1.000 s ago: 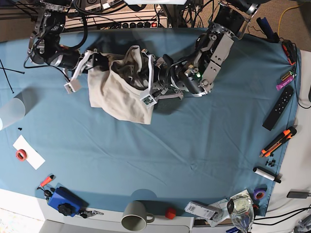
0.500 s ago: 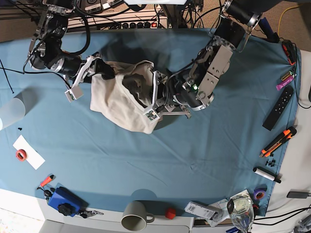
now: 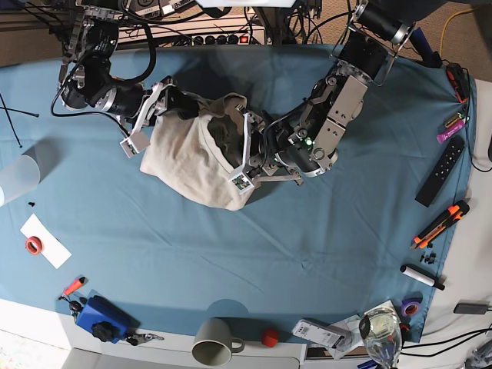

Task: Fold the T-shirt properly
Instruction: 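Lift and pull the bundle apart with both grippers toward the table center, then open the right gripper and raise it away from the shirt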

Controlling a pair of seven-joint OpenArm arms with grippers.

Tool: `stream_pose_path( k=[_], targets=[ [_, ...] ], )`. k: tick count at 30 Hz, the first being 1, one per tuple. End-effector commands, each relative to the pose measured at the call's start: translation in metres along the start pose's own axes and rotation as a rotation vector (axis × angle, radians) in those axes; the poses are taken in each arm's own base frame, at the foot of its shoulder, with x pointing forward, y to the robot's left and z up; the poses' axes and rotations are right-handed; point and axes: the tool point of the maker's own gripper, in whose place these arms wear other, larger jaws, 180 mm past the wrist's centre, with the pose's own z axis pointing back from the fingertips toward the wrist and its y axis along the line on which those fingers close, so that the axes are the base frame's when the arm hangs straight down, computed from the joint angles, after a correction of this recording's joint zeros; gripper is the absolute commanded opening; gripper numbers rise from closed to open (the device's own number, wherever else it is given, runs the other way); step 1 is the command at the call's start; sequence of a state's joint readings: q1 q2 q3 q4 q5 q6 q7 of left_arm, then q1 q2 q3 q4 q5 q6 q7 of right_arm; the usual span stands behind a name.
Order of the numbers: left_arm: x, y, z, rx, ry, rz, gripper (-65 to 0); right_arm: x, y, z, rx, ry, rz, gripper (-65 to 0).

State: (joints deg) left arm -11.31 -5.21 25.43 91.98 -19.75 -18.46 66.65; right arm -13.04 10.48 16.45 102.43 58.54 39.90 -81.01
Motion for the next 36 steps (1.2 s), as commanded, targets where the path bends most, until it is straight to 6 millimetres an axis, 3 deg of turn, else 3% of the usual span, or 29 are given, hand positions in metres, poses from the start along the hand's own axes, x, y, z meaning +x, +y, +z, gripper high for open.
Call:
stream_pose_path(
  k=[1, 31, 36],
  targets=[
    [0.011, 0.001, 0.004, 0.003, -0.021, -0.011, -65.0, 0.016, 0.003, 0.004, 0.009, -0.050, 0.026, -33.0],
    [0.010, 0.001, 0.004, 0.002, -0.020, -0.009, -65.0, 0.015, 0.001, 0.006, 0.003, -0.046, 0.014, -32.9],
    [0.008, 0.001, 0.002, 0.000, -0.012, -0.004, -65.0, 0.032, 0.004, 0.019, -0.013, -0.115, 0.021, -32.9]
  ],
)
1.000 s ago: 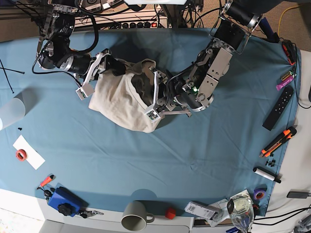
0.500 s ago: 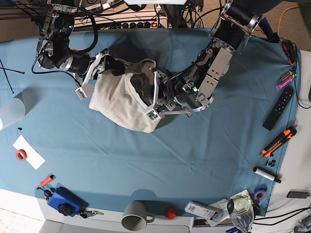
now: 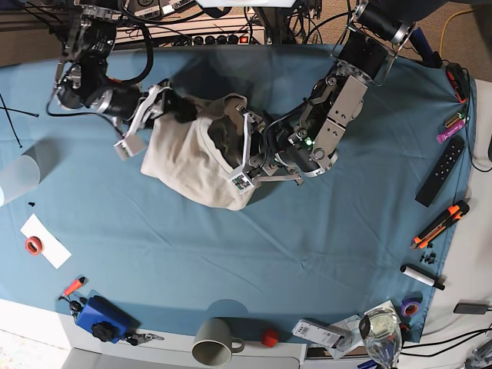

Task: Fold the T-shirt properly
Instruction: 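Open the right gripper and raise it away from the shirt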

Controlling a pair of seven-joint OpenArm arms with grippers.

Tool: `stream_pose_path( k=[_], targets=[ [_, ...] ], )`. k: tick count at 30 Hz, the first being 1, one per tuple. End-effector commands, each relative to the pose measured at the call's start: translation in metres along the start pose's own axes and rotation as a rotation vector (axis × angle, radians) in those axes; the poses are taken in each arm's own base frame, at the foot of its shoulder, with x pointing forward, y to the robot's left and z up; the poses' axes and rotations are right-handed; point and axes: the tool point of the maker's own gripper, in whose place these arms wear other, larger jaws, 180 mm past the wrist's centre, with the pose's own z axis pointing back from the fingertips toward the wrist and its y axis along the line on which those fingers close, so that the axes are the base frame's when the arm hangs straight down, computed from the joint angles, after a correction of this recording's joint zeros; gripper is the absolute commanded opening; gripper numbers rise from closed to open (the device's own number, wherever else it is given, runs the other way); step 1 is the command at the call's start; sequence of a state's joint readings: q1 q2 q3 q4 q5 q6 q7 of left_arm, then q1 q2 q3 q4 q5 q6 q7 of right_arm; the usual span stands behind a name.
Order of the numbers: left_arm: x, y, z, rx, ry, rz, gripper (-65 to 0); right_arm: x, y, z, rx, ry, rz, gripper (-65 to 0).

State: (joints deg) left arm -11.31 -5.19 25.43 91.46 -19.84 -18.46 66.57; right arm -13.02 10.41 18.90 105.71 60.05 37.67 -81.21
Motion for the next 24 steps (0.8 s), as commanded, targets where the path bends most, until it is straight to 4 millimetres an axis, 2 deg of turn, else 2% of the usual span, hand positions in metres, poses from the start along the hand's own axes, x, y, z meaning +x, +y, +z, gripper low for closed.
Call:
stream_pose_path(
  k=[1, 5, 12, 16, 19, 24],
  targets=[
    [0.008, 0.002, 0.002, 0.002, -0.012, -0.005, -65.0, 0.021, 0.003, 0.010, 0.000, -0.078, 0.034, -32.9],
    [0.004, 0.002, -0.001, -0.002, 0.001, 0.001, -65.0, 0.040, 0.007, 0.029, -0.025, -0.193, 0.035, -32.9],
    [0.005, 0.002, -0.001, -0.002, -0.004, 0.001, -65.0, -0.001, 0.014, 0.023, -0.007, -0.102, -0.018, -32.9],
    [0.005, 0.002, 0.000, -0.001, -0.006, 0.001, -65.0, -0.015, 0.017, 0.025, -0.007, -0.073, -0.048, -32.9],
    [0.006, 0.002, 0.000, -0.001, -0.007, 0.001, -65.0, -0.006, 0.017, 0.035, -0.016, -0.117, -0.046, -33.0],
    [0.005, 0.002, 0.000, -0.001, -0.006, 0.001, -65.0, 0.015, 0.006, 0.066, -0.131, -0.190, 0.017, -33.0]
  ],
)
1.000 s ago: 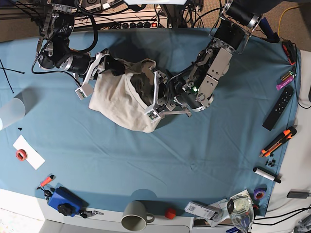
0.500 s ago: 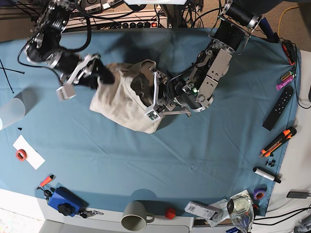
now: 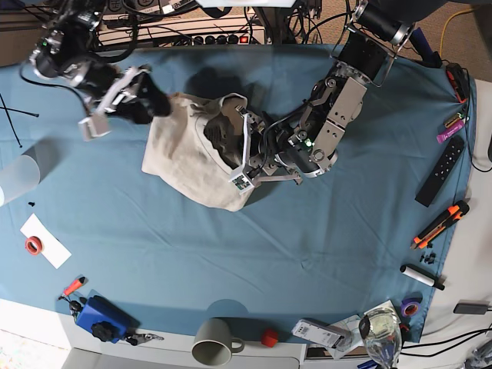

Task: Fold the T-shirt properly
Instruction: 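Open the right gripper and raise it away from the shirt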

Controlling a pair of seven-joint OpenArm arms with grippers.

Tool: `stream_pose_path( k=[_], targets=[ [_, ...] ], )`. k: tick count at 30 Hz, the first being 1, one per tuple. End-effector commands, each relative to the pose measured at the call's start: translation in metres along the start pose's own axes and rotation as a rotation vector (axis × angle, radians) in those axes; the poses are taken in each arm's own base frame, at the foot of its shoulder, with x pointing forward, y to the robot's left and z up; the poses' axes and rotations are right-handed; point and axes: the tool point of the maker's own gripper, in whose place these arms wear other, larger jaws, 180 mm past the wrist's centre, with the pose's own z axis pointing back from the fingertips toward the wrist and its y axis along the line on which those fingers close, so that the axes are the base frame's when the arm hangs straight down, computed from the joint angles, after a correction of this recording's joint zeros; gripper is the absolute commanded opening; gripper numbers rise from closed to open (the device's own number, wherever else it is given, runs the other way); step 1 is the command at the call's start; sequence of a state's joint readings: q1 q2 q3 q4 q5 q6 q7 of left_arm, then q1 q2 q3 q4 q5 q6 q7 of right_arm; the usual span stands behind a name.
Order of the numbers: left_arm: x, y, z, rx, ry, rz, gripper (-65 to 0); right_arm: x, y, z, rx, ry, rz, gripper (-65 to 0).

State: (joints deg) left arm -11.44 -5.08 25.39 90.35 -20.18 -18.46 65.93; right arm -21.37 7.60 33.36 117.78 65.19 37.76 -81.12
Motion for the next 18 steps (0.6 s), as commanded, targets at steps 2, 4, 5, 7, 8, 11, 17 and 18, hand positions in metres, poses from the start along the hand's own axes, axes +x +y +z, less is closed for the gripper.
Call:
stream_pose_path(
  k=[2, 4, 5, 7, 8, 11, 17, 18],
  targets=[
    [0.007, 0.002, 0.003, 0.008, -0.008, -0.010, -65.0, 0.015, -0.002, 0.013, -0.029, -0.055, 0.037, -33.0],
    [0.007, 0.002, 0.003, 0.008, -0.009, -0.010, -65.0, 0.013, -0.006, 0.021, -0.059, -0.057, 0.036, -33.0],
    [0.008, 0.002, 0.003, 0.008, -0.011, -0.010, -65.0, 0.011, -0.008, 0.024, -0.070, -0.053, 0.031, -33.0],
    [0.009, 0.003, 0.003, 0.009, -0.017, -0.012, -65.0, 0.006, -0.012, 0.028, -0.088, -0.044, 0.021, -33.0],
    [0.011, 0.004, 0.004, 0.011, -0.021, -0.014, -65.0, 0.005, -0.013, 0.030, -0.098, -0.041, 0.017, -33.0],
    [0.022, 0.009, 0.008, 0.021, -0.044, -0.041, -65.0, 0.001, -0.024, 0.036, -0.149, -0.027, 0.015, -33.0],
    [0.049, 0.018, 0.016, 0.004, -0.072, -0.176, -65.0, -0.003, -0.041, 0.047, -0.236, -0.003, 0.014, -33.0],
    [0.051, 0.018, 0.014, -0.001, -0.069, -0.196, -65.0, -0.004, -0.042, 0.048, -0.245, 0.003, 0.015, -33.0]
  ],
)
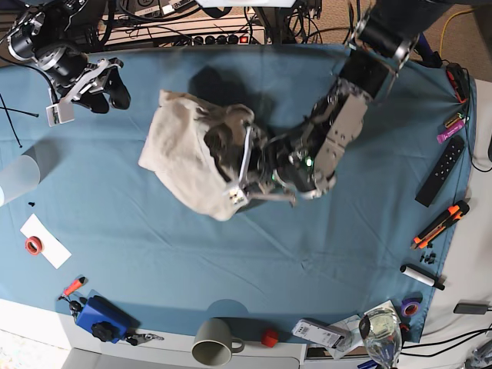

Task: Fold the T-shirt properly
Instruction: 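Open the right gripper and raise it away from the shirt, then drag the shirt bundle with the left gripper toward the table center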

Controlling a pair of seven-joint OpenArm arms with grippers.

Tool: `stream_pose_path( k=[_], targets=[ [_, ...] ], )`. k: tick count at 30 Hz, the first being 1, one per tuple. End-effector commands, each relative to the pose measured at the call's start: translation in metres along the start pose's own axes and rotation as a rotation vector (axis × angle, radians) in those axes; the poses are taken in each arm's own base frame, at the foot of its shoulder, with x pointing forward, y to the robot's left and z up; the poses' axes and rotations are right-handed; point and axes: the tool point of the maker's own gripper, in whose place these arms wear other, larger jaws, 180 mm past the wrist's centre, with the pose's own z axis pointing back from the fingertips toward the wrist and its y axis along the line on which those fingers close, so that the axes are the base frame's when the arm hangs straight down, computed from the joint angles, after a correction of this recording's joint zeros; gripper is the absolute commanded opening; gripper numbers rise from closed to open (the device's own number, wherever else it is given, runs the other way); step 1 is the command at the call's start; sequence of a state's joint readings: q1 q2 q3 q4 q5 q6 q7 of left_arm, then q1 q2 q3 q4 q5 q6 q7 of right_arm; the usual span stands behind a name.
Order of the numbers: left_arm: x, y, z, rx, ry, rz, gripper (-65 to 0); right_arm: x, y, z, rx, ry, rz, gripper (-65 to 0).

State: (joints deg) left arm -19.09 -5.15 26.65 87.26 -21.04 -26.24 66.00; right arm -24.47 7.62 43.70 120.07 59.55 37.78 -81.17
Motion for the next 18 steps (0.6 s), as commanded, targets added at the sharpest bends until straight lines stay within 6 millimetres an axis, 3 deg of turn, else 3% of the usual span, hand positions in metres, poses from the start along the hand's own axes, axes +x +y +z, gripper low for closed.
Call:
stream_pose_path(
  k=[1, 5, 10, 14, 18],
  targets=[
    [0.018, 0.003, 0.003, 0.000, -0.046, -0.038, -65.0, 0.009, 0.000, 0.004, -0.006, -0.031, 0.029, -33.0],
    [0.033, 0.013, -0.004, 0.071, -0.064, -0.139, -65.0, 0.008, -0.002, 0.004, -0.015, -0.023, 0.031, -33.0],
    [0.052, 0.013, -0.012, 0.140, -0.071, -0.327, -65.0, 0.008, -0.001, 0.004, -0.012, -0.023, 0.047, -33.0],
    [0.075, 0.024, -0.009, 0.269, -0.098, -0.428, -65.0, 0.007, -0.002, 0.004, -0.015, -0.020, 0.049, -33.0],
    [0.096, 0.023, -0.006, 0.301, -0.165, -0.487, -65.0, 0.007, -0.002, 0.004, -0.018, -0.018, 0.050, -33.0]
  ],
)
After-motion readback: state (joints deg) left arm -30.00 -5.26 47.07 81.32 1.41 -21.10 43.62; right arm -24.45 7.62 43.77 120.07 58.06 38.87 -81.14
